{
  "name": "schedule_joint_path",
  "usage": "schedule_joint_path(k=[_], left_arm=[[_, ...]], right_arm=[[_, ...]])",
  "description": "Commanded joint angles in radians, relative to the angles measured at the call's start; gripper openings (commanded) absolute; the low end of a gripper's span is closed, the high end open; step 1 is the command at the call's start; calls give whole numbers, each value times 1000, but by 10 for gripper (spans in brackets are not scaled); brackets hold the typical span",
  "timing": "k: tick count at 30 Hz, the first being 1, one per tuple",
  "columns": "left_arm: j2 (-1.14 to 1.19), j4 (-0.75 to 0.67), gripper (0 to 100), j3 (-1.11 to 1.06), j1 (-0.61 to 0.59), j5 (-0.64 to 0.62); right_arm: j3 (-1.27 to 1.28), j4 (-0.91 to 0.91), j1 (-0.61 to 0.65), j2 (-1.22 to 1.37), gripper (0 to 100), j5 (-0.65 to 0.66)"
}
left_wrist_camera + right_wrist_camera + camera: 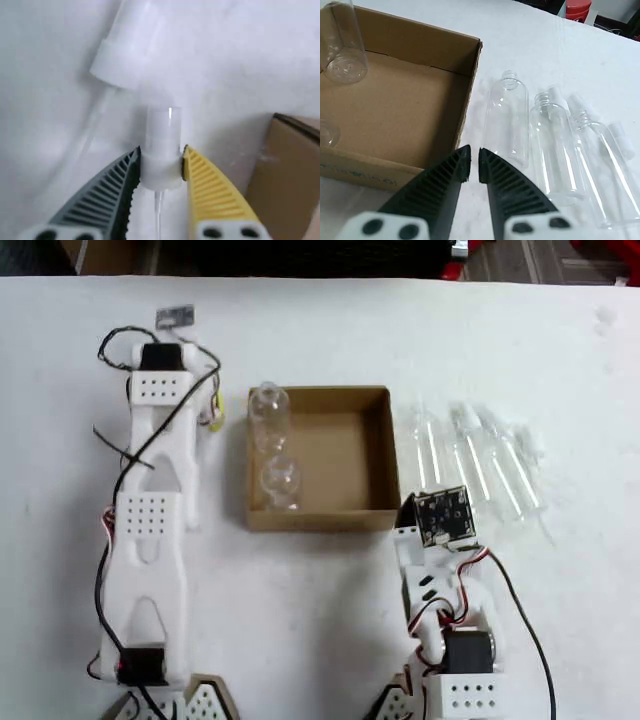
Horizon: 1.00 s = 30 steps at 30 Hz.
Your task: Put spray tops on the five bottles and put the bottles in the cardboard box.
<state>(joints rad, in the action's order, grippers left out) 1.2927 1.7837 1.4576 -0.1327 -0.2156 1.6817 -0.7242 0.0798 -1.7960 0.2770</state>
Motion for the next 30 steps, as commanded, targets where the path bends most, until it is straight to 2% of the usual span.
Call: schedule_joint_path(k=[1,4,9,11,17,30], left_arm=[[-30,8,98,-58,-18,55],[-71,8,113,-140,-21,68],[-191,8,246,-287,-18,37],[-236,8,268,-330,-18,32],[-417,8,268,-451,-18,32],[-1079,0,271,-937,-7,26]], right_arm=[[9,2,-8,-2,22,12],[9,4,-8,-2,22,12],[9,4,-8,-2,22,12],[9,4,-8,-2,22,12],[9,4,-8,-2,22,12],[9,1,-8,-2,22,12]])
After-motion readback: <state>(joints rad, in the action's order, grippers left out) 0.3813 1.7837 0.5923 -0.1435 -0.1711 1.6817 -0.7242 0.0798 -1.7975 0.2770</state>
